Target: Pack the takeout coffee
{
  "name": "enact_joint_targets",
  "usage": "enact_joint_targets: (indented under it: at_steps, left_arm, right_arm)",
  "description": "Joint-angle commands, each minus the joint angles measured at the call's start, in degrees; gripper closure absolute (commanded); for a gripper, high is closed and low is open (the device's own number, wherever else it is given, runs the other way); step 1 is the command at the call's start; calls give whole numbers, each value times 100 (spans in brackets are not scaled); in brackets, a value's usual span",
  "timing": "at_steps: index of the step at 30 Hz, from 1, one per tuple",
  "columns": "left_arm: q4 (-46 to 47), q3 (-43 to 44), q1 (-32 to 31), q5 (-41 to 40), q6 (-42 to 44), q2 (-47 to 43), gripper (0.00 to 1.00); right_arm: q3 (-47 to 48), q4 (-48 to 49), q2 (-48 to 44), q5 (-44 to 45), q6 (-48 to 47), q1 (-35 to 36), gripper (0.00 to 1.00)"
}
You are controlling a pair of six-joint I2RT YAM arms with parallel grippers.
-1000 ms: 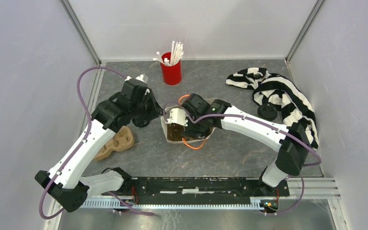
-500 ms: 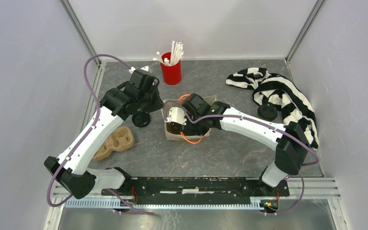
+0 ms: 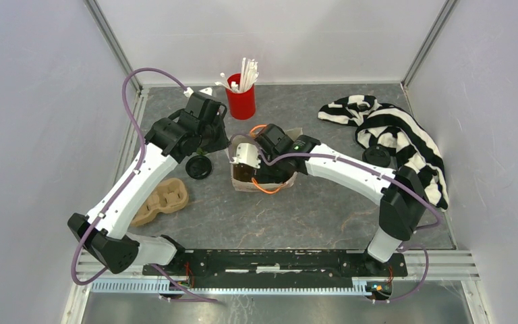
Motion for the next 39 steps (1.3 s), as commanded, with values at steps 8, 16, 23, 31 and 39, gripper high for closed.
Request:
enact_joint_targets:
  at_steps: [8, 16, 23, 31, 39]
  left_arm:
    - [71, 106, 23, 64, 210, -73, 98]
    - [81, 49, 32, 212, 174, -80, 98]
    - [59, 78, 32, 235, 96, -57, 98]
    - [227, 25, 32, 658, 34, -99, 98]
    - [128, 1, 32, 546, -96, -235, 98]
  right_arm:
    - [987, -872, 2, -47, 726, -27, 2]
    - [1458, -1116, -238, 29, 1131, 34, 2]
    - [1845, -1328, -612, 7, 1535, 80, 2]
    - [1452, -958, -850, -8, 1608, 88, 12]
    - [2092, -618, -1282, -290, 2218, 87, 15]
